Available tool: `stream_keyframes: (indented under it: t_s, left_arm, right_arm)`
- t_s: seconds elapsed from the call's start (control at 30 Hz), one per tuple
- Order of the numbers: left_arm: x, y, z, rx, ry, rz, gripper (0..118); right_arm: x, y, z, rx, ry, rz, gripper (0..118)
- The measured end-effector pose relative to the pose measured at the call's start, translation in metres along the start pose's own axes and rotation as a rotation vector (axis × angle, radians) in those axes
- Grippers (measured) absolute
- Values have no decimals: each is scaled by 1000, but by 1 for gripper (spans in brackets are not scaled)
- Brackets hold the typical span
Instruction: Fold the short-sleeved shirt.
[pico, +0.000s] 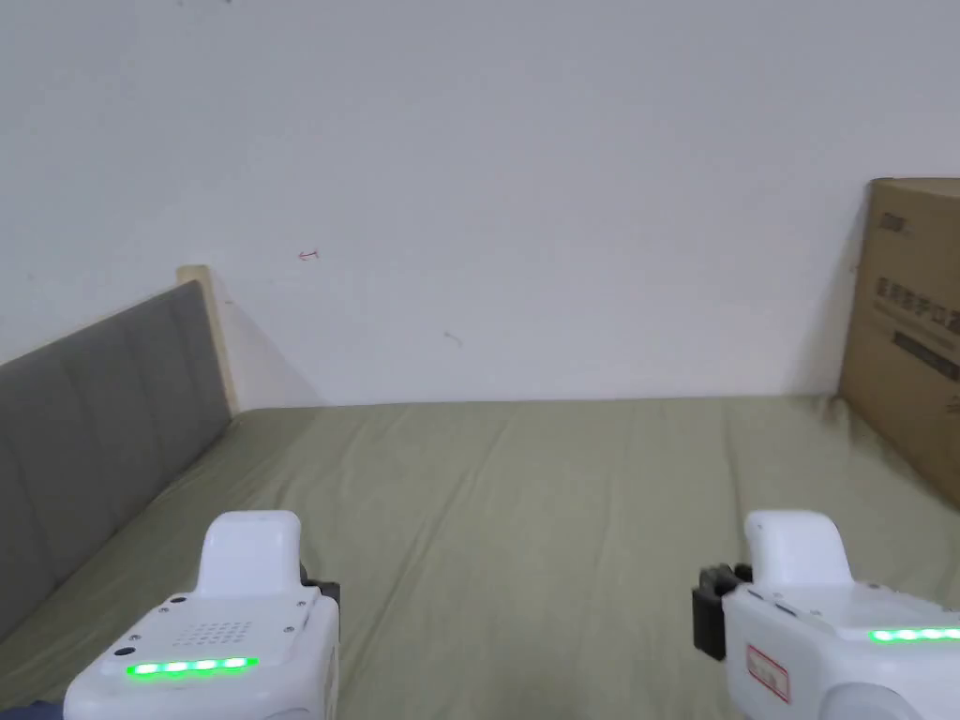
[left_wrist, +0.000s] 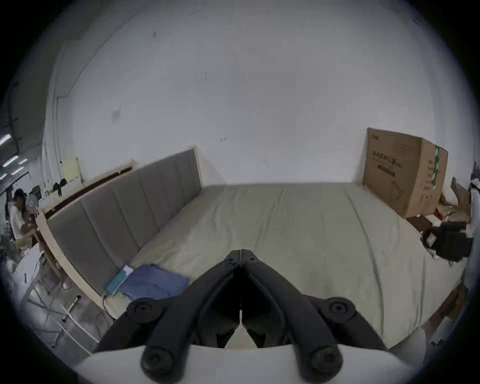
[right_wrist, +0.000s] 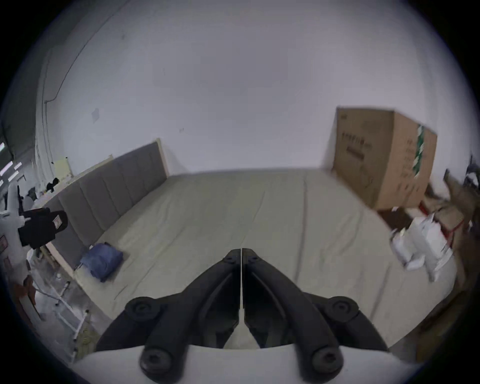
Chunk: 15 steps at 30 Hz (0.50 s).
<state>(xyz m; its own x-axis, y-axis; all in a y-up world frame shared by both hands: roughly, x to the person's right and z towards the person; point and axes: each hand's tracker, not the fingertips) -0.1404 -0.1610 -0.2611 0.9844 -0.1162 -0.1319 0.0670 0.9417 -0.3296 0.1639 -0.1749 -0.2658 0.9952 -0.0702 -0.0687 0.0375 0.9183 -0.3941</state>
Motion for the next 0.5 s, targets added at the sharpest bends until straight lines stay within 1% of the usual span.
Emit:
stream_keyframes:
  t_s: [0.17, 0.33, 0.5]
  left_arm:
    - [25, 17, 28, 125, 19, -23, 0]
    - [34, 29, 45, 187, 27, -44, 0]
    - [32, 31, 50, 220, 20, -22, 0]
  right_arm:
    - [5, 18, 29, 157, -94, 50, 1]
    - [-5, 26, 57, 236, -151, 46, 1]
    - [-9, 30, 61, 266, -167, 33, 5]
